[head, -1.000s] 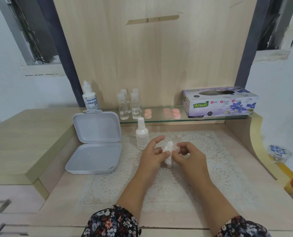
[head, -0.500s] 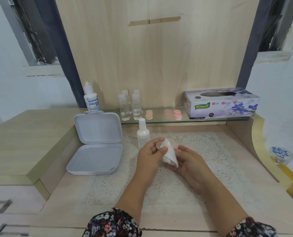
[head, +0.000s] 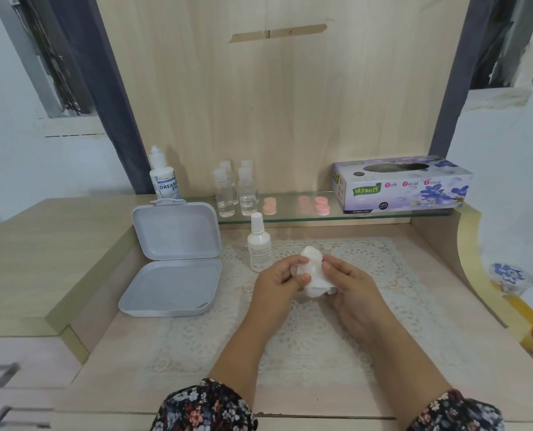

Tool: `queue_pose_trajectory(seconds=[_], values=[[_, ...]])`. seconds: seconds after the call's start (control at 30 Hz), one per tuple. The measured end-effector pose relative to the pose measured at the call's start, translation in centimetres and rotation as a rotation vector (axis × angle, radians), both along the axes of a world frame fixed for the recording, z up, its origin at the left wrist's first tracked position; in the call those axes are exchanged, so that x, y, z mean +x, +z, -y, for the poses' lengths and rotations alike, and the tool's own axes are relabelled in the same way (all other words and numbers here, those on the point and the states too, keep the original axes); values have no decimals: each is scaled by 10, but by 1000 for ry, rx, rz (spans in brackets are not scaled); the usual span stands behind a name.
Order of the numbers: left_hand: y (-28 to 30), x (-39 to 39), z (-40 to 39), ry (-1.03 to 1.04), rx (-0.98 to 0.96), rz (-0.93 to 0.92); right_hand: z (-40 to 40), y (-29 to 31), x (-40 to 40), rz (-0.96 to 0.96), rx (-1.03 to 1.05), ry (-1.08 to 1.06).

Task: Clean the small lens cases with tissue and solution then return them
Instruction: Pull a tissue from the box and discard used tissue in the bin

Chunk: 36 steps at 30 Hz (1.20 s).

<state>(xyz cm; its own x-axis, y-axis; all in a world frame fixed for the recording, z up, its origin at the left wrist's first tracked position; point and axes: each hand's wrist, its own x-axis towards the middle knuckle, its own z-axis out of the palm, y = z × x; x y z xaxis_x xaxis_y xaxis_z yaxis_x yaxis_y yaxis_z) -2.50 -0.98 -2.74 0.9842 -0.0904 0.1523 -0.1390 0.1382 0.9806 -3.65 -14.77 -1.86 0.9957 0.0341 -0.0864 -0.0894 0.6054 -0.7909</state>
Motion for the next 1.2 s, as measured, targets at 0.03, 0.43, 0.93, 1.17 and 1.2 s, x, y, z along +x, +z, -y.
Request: queue_pose_trajectory(seconds=[0.03, 0.43, 0.93, 1.17, 1.2], values=[[0, 0, 0, 5, -5, 0, -1, -1, 0, -15, 7, -19], [-3, 2, -2, 39, 59, 24, -4, -7, 2, -15, -127, -93], [-4, 4, -2, 170, 198, 148, -3, -4, -3, 13, -214, -184], [-5, 6, -2, 214, 114, 100, -1, 2, -1, 221, -862, -547], [-4, 6, -2, 209, 113, 98, -1, 7, 0, 303, -972, -543]])
